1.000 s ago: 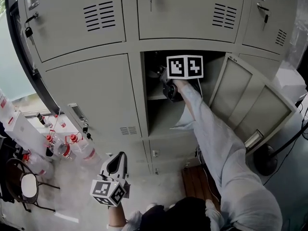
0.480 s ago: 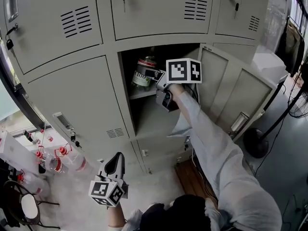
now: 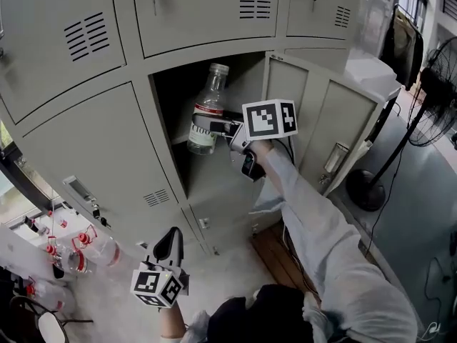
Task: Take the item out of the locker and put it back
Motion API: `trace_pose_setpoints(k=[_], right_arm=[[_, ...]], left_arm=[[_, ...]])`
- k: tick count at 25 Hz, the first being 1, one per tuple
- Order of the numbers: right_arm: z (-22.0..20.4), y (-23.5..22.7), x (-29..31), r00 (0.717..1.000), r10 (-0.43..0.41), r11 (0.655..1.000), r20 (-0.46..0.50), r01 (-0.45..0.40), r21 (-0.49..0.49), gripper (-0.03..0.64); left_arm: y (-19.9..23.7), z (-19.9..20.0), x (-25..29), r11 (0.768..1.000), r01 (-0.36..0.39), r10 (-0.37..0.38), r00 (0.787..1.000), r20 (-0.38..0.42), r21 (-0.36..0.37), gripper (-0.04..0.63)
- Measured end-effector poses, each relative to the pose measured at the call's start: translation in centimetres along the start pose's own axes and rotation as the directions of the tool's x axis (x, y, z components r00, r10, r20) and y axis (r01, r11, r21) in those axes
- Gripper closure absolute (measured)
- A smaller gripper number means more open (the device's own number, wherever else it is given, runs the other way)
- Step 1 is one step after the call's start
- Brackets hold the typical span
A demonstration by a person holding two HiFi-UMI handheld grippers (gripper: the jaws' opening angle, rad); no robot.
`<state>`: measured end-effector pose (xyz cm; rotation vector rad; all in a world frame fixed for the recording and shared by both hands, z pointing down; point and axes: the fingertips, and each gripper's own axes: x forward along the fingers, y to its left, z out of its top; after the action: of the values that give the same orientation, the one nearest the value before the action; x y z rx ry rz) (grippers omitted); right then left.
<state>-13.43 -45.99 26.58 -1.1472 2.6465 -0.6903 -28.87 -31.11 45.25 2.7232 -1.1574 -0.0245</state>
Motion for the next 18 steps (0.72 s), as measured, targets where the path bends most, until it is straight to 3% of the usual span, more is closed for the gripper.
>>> trace_pose_setpoints(k=[6,13,18], right_arm=[[-3.3,1.0,-3.5,1.0,-0.029,0.999,0.012,0.029,-0.035,0.316],[-9.4,0.4,-6.1,0.995,-0.1,0.991,-0.021,0.098,-0.092,0.316],[-13.9,-0.9,-6.2,0.995,-0.069,0.997,-0.065,0.07,0.009,0.316]], left_arm=[[-0.4,-0.6,0.1,0.999,0.048,-0.048,0.999,-0.011,0.014,0.581],[0.0,-2.6,-0.2,0.999,0.046,-0.047,0.998,-0.033,-0.008,0.581],[0.3,-3.0,0.1,1.0,0.02,-0.02,0.999,-0.042,-0.003,0.581]])
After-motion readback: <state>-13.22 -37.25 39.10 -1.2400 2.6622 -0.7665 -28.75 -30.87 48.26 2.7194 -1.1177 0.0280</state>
